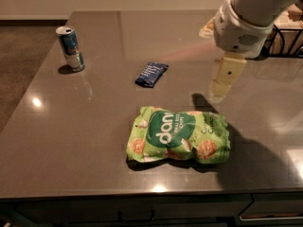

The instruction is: Pick rxbar blueberry

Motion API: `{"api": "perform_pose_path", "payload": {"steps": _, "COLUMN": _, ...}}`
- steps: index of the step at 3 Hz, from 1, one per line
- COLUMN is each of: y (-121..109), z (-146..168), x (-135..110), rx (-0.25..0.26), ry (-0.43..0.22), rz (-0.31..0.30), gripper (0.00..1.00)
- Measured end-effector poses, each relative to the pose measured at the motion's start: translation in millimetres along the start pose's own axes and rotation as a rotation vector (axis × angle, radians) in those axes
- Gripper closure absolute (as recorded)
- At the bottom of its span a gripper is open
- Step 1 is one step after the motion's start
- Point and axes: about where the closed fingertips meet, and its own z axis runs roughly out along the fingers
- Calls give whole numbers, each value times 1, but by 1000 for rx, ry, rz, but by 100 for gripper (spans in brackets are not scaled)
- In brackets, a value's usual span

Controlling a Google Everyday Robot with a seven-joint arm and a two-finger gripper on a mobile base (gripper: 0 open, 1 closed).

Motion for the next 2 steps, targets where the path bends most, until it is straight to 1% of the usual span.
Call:
{"api": "perform_pose_path", "payload": {"steps": 1, "y": -29, "z": 34, "x": -25, "rx": -16, "ry": -14, "rz": -98, "gripper": 0}}
{"api": "perform_pose_path", "payload": {"steps": 2, "y": -49, "z": 66, "x": -52, "rx": -59, "ry": -25, "rz": -179, "gripper": 0}}
